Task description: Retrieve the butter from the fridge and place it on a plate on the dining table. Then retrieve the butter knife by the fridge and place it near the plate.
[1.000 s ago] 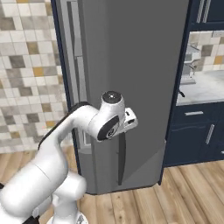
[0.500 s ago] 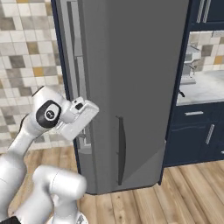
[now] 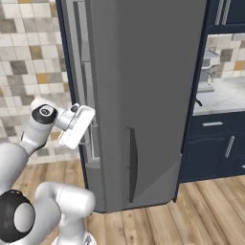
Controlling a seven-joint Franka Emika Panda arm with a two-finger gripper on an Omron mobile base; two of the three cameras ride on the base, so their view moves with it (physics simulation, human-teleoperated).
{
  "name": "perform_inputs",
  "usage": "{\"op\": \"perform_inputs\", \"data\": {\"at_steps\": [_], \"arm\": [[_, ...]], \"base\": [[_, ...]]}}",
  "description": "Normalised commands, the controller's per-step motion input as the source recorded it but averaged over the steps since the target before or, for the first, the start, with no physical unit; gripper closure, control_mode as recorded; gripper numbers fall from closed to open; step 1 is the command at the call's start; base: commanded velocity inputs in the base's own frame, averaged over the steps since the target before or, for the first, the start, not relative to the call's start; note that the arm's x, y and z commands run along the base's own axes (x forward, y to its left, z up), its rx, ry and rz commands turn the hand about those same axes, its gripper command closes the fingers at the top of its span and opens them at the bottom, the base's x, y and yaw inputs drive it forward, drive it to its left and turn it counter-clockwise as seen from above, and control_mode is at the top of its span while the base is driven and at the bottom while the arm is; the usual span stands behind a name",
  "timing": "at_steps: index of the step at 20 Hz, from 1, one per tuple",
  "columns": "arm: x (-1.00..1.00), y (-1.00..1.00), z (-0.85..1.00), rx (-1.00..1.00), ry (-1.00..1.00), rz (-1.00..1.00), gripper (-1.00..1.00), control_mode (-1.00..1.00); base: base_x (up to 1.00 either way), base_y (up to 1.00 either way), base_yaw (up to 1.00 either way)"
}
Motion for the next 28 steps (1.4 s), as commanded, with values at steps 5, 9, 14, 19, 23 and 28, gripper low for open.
{"op": "perform_inputs", "data": {"at_steps": [5, 9, 14, 19, 23, 28], "arm": [[0.66, 0.31, 0.00, -0.01, 0.05, -0.16, -1.00, -1.00], [0.78, 0.01, 0.04, 0.00, 0.25, -0.06, -1.00, -1.00], [0.24, -0.65, 0.00, 0.00, 0.33, 0.00, -1.00, -1.00], [-0.01, -0.99, 0.00, 0.00, 0.36, -0.04, -1.00, -1.00], [-0.44, -1.00, 0.00, 0.01, 0.36, -0.08, -1.00, -1.00], [-0.72, -1.00, 0.02, 0.13, 0.32, -0.03, -1.00, -1.00]], "base": [[0.00, 0.00, 0.00], [0.00, 0.00, 0.00], [0.00, 0.00, 0.00], [0.00, 0.00, 0.00], [0.00, 0.00, 0.00], [0.00, 0.00, 0.00]]}}
